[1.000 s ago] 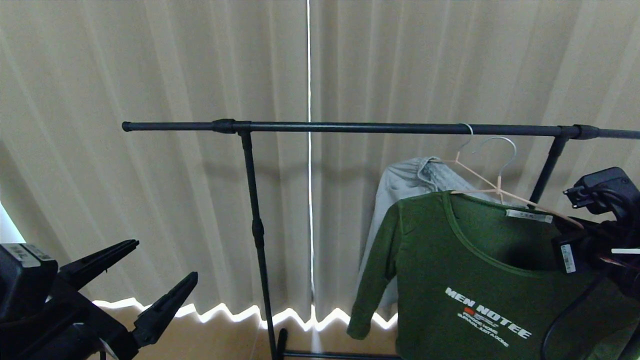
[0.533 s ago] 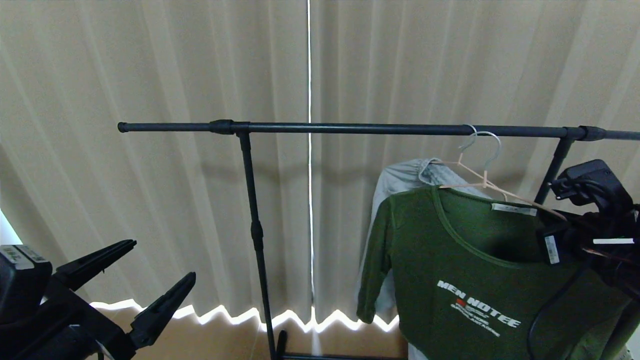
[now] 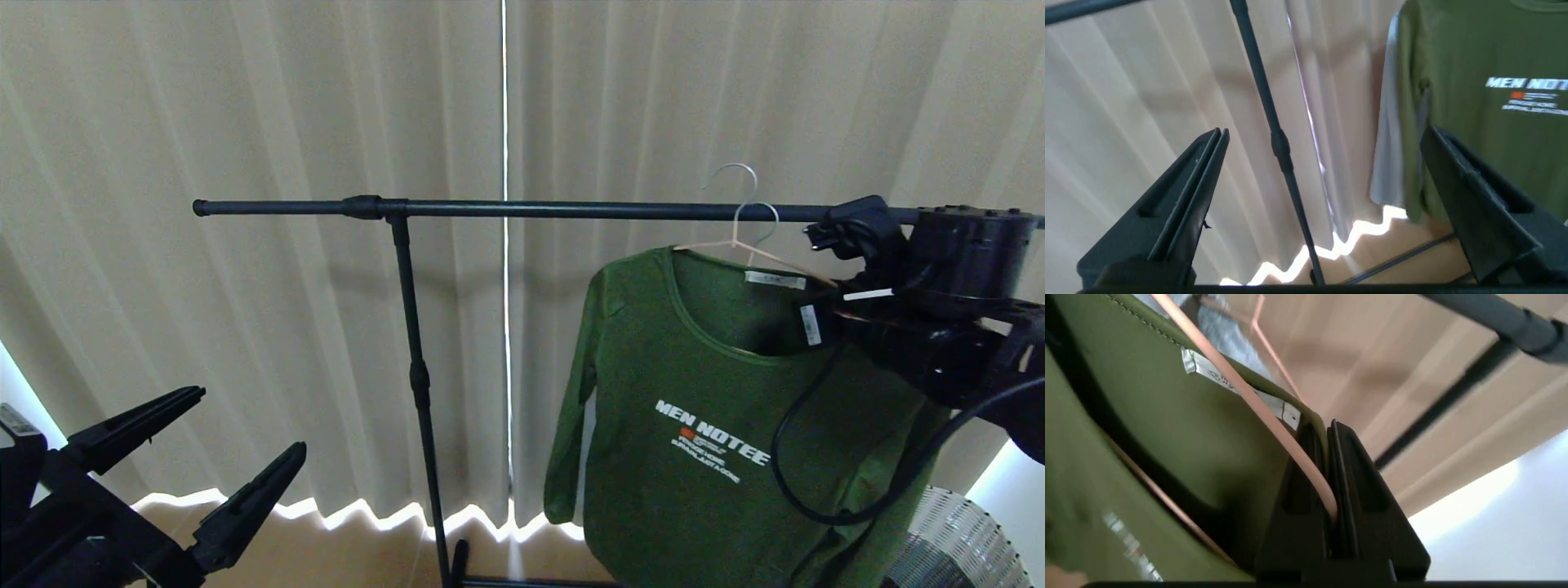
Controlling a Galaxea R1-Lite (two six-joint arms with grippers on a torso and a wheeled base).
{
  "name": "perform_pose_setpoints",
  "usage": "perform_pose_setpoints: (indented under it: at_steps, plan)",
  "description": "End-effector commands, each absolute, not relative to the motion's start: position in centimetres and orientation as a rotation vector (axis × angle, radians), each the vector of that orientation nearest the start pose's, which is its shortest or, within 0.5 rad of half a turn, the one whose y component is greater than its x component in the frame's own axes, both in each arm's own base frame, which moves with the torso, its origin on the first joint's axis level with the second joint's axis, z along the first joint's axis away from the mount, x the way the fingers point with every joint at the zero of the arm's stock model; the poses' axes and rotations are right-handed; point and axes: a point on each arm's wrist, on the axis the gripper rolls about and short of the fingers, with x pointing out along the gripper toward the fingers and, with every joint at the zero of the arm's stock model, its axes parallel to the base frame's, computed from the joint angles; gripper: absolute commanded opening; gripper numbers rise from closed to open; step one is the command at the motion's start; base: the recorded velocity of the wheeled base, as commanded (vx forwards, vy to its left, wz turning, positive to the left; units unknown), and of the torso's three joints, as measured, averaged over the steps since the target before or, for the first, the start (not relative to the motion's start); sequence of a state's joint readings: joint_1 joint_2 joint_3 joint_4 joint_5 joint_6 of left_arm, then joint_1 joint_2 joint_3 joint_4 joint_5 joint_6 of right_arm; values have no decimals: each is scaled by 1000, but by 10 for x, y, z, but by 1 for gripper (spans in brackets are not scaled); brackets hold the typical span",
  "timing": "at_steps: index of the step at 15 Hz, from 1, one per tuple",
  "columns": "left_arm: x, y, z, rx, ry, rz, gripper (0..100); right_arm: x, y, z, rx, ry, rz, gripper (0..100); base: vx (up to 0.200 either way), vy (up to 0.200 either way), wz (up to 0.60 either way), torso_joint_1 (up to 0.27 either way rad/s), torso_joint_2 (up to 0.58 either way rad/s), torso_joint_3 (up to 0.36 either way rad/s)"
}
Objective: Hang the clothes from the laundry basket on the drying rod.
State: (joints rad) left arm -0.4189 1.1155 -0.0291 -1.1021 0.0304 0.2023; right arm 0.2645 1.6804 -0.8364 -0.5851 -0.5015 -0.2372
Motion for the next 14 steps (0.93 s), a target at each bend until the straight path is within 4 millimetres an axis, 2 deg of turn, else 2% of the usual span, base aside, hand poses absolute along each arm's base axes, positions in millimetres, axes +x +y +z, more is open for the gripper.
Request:
perform_pose_setpoints:
  at_steps: [1, 4, 8, 12, 14]
  plan:
    - [107, -47, 153, 194, -66, -384, 100, 324, 76, 170, -352, 320, -205, 0, 0, 0, 0, 0, 0, 0]
    - [107, -47, 152, 194, -63, -384, 100, 336, 79, 157, -358, 351, -202, 0, 0, 0, 0, 0, 0, 0]
    - [107, -47, 152, 195, -59, -385, 100, 335, 86, 151, -346, 363, -184, 0, 0, 0, 0, 0, 0, 0]
    - [108, -47, 152, 196, -57, -385, 100, 334, 94, 155, -333, 344, -167, 0, 0, 0, 0, 0, 0, 0]
    - [108, -47, 151, 197, -53, -387, 100, 336, 96, 166, -320, 307, -171, 0, 0, 0, 0, 0, 0, 0]
